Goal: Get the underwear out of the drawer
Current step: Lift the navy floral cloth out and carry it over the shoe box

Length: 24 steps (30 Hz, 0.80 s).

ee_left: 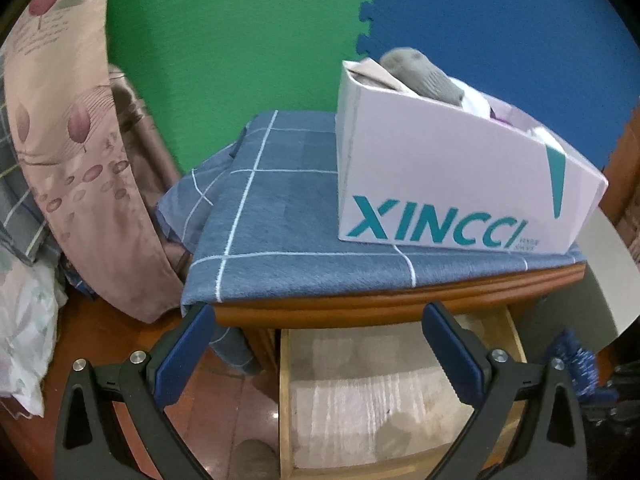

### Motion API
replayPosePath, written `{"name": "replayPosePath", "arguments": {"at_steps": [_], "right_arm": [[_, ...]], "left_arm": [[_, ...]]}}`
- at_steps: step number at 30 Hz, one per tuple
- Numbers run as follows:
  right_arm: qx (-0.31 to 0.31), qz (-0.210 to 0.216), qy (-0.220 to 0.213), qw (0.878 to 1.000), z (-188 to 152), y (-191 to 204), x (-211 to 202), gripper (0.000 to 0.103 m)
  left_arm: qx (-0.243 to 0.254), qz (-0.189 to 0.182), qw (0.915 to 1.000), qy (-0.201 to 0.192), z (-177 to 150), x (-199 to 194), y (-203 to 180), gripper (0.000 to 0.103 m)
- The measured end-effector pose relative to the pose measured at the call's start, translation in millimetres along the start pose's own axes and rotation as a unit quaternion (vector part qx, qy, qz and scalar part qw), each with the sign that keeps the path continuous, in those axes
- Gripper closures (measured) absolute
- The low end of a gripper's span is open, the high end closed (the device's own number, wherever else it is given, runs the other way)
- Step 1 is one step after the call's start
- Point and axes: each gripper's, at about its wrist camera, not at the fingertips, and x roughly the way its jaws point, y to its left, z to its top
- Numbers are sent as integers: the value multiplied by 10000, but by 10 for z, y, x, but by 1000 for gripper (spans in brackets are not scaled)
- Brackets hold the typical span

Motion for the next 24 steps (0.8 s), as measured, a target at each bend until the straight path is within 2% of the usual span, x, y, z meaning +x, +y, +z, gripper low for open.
{"name": "replayPosePath", "arguments": {"at_steps": [8,14,24], "right_arm": [[-74,115,-342,9993,28,228,-204,91],[-37,209,-584,9981,101,298,-407,91],[-264,215,-1092,9934,625,466,-835,91]], "left_arm": [[541,198,9982,168,-52,58,-184,1],[772,186,9966,222,-79,65,-254,1],[942,76,9948,370,-91,103,-308,0]]}}
